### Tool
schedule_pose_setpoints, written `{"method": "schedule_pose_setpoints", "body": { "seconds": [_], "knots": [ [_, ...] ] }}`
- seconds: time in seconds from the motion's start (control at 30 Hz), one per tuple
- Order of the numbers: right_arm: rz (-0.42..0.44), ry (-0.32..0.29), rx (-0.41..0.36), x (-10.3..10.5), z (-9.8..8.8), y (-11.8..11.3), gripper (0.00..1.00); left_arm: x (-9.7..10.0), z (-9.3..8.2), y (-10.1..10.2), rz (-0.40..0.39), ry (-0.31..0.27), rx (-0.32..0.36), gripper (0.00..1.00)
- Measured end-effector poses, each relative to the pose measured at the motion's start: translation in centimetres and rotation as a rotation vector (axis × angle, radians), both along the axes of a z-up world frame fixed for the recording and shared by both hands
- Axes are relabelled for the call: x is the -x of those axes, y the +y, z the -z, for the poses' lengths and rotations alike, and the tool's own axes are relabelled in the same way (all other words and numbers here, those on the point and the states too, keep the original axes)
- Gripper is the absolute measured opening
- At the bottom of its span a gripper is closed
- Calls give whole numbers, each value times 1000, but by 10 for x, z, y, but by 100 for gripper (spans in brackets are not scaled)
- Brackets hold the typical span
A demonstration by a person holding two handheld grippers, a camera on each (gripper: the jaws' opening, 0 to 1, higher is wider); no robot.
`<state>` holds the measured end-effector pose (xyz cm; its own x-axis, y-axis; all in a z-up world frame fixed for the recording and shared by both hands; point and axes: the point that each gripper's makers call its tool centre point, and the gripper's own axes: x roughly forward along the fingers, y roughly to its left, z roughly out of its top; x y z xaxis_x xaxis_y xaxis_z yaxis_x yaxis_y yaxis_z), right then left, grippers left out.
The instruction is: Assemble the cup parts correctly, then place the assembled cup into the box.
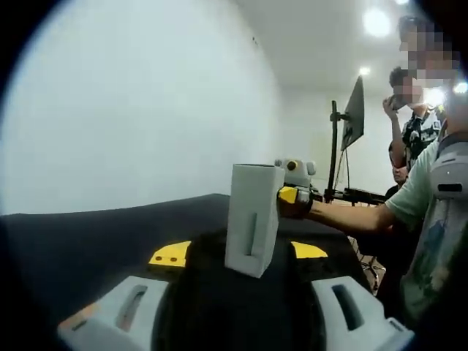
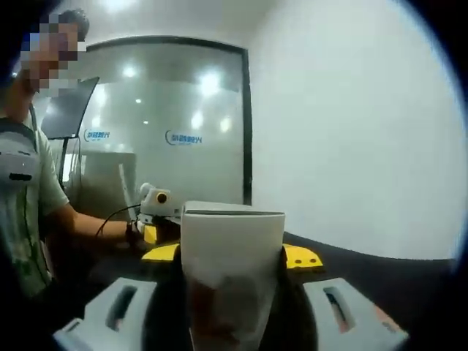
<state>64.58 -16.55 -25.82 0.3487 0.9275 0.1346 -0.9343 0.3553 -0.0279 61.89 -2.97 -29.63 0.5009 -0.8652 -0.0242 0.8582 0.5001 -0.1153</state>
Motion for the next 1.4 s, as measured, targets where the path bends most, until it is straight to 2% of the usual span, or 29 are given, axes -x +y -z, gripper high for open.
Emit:
{"method": "schedule_pose_setpoints", "body": {
  "seconds": [0.03,0.1,0.13,0.2,0.3,0.43,0.5,0.57,0.6,0.77,0.83,0.97,1.0,1.07,1.13,1.17,1.23,1.27,1.33,1.4],
  "knots": [
    [-2,3,4,1,-1,0,50,-1,-1,0,1,-1,0,47],
    [-40,78,-28,4,-2,0,52,-2,-2,2,5,3,0,48],
    [-31,62,-13,1,-2,-3,56,-2,-2,1,10,7,0,50],
    [-14,73,27,3,2,-7,67,-1,-3,-2,15,15,-1,58],
    [40,41,112,8,0,-35,67,-4,-4,0,28,29,-12,73],
    [107,50,96,30,-11,-70,73,-2,-6,9,-4,45,-25,85],
    [173,52,95,43,-12,-90,82,-3,-12,16,-45,49,6,96],
    [223,68,93,52,-9,-108,92,0,-16,25,-63,58,24,96],
    [257,54,92,57,-7,-117,93,2,-18,28,-100,41,29,96],
    [420,24,58,67,5,-167,93,17,-9,46,-194,2,-2,96],
    [459,26,25,75,10,-183,93,24,-7,51,-223,-22,30,96],
    [513,42,-21,90,27,-207,93,38,10,59,-272,-20,37,96],
    [523,46,-23,93,33,-213,93,31,14,64,-284,-19,29,96],
    [566,49,-30,96,44,-226,91,32,24,71,-308,-13,14,96],
    [588,55,-38,96,52,-234,90,37,25,76,-338,-22,54,96],
    [601,75,-49,93,58,-254,88,38,26,78,-349,-12,85,96],
    [620,82,-60,91,65,-258,88,37,29,85,-378,-8,132,96],
    [629,80,-55,91,69,-259,88,32,32,100,-396,-9,157,96],
    [634,66,-41,93,65,-254,88,31,39,98,-390,1,97,96],
    [620,66,-61,93,63,-250,88,34,33,91,-370,-33,115,96]
  ]
}}
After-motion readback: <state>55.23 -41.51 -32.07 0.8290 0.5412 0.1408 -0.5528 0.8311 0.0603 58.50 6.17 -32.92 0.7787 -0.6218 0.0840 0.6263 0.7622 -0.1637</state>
